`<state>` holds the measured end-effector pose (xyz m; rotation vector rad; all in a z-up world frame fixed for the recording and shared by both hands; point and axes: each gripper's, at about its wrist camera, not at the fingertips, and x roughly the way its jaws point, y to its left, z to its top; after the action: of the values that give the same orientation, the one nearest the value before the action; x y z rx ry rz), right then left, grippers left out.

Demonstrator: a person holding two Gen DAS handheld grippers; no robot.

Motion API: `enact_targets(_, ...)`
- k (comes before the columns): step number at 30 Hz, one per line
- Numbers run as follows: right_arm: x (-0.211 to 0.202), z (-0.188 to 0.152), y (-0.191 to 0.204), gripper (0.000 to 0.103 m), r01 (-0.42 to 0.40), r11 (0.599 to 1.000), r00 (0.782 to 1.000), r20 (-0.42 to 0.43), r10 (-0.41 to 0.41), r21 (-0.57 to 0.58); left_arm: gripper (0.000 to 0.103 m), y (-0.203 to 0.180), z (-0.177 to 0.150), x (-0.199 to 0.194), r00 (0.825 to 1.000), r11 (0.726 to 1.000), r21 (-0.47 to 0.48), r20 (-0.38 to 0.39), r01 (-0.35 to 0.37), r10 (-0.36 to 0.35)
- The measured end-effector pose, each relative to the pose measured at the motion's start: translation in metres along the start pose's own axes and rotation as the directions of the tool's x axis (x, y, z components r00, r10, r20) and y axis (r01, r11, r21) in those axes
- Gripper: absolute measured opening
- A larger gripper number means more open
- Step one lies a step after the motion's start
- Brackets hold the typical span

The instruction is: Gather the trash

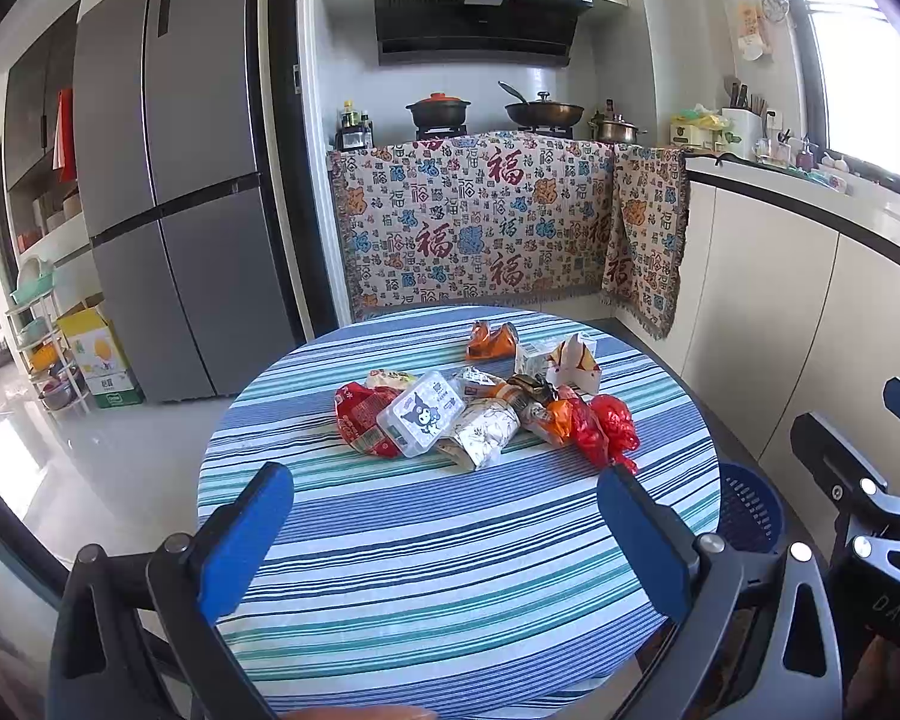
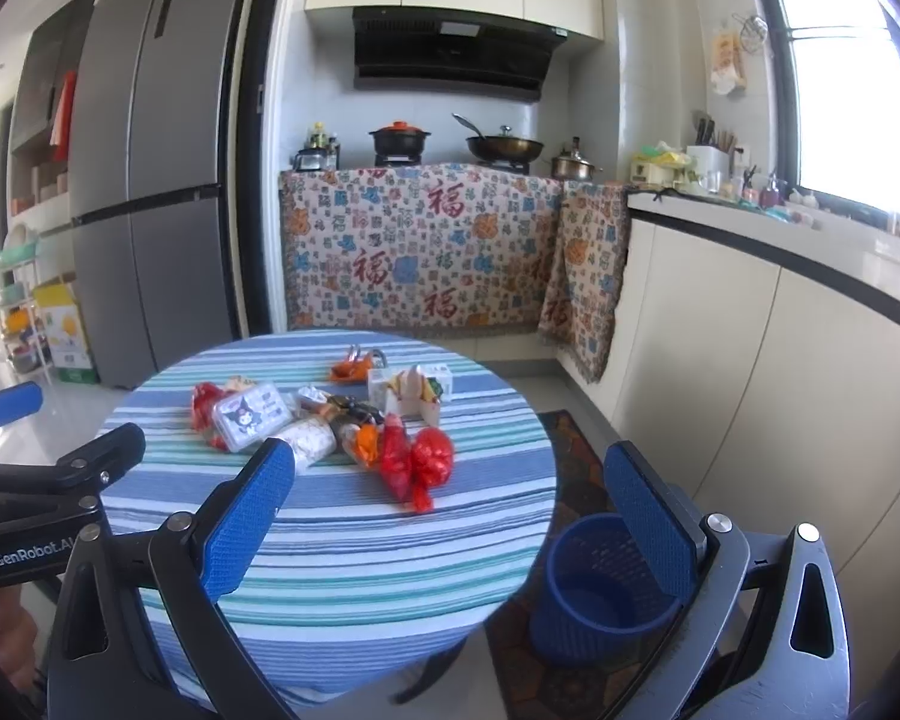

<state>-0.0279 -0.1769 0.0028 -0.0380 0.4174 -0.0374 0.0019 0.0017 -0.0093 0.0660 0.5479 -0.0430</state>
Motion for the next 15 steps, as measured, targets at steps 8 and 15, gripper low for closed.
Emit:
enact_targets(8, -0.0001, 0.0004, 0.0004, 0.103, 0.001, 1.000, 1.000, 0.000, -0.001, -0.001, 0.103, 0.0013, 0.0004, 0.0013, 1.000, 1.000, 0.000, -0.002, -0.002, 0.002)
enact_targets(15, -0.0001, 0.0002, 0.0004, 0.103, 0.000, 1.000, 1.000, 0.000, 0.000, 0.000, 0.103, 0.0030, -0.0003, 0.0015, 1.000, 1.000, 0.001, -0.004, -0.003, 0.003)
